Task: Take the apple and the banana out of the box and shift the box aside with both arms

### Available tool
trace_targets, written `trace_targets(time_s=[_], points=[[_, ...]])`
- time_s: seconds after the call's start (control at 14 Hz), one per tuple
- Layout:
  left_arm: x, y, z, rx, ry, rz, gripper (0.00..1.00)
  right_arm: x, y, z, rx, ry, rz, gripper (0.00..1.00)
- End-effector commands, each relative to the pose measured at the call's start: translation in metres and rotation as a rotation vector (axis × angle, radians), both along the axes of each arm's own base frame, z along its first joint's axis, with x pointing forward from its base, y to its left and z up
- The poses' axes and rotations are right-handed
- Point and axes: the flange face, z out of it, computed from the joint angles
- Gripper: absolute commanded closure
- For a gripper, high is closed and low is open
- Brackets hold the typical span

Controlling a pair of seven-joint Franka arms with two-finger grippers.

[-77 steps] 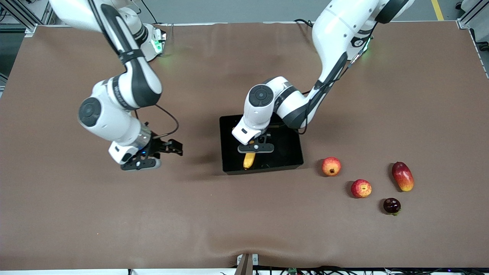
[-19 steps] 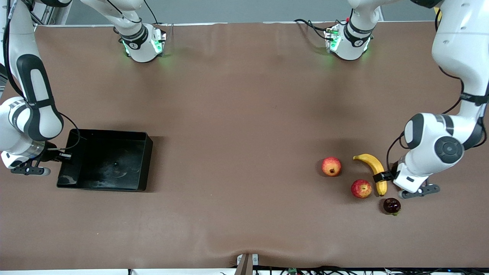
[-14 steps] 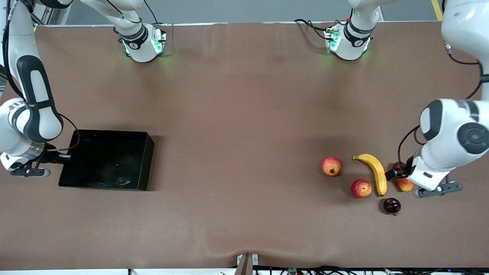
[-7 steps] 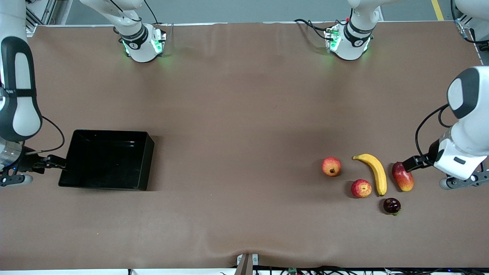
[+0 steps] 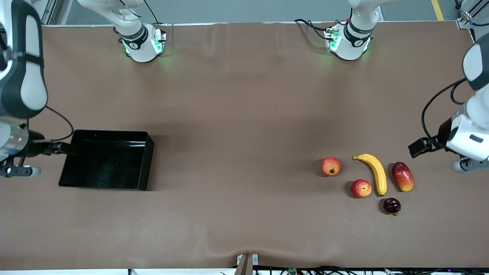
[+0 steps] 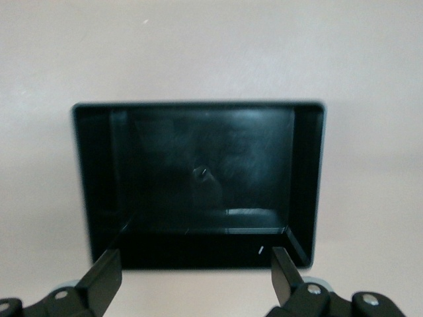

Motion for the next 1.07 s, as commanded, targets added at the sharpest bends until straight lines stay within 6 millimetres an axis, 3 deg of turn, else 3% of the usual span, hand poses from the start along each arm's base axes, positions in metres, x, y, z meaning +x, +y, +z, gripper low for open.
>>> trace_targets(time_s=[0.0, 0.36, 0.57, 0.79, 1.0], points=[[-0.023, -0.010, 0.026, 0.002, 0.023, -0.015, 0.00, -0.028, 0.007, 0.030, -0.014, -0.003, -0.022, 0.00], [-0.052, -0.020, 0.057, 0.020, 0.051, -0.093, 0.00, -0.064, 0.006, 0.057, -0.011, -0.006, -0.019, 0.00], [-0.066, -0.027, 0.069, -0.025, 0.053, -0.157, 0.00, -0.064, 0.024, 0.072, -0.019, -0.003, -0.045, 0.00], [-0.086, -0.029, 0.068, -0.025, 0.064, -0.147, 0.00, -0.062, 0.026, 0.098, -0.025, -0.007, -0.038, 0.00], [-0.100, -0.040, 0.071, -0.028, 0.064, -0.163, 0.00, -0.075, 0.030, 0.110, -0.023, 0.048, -0.034, 0.00]])
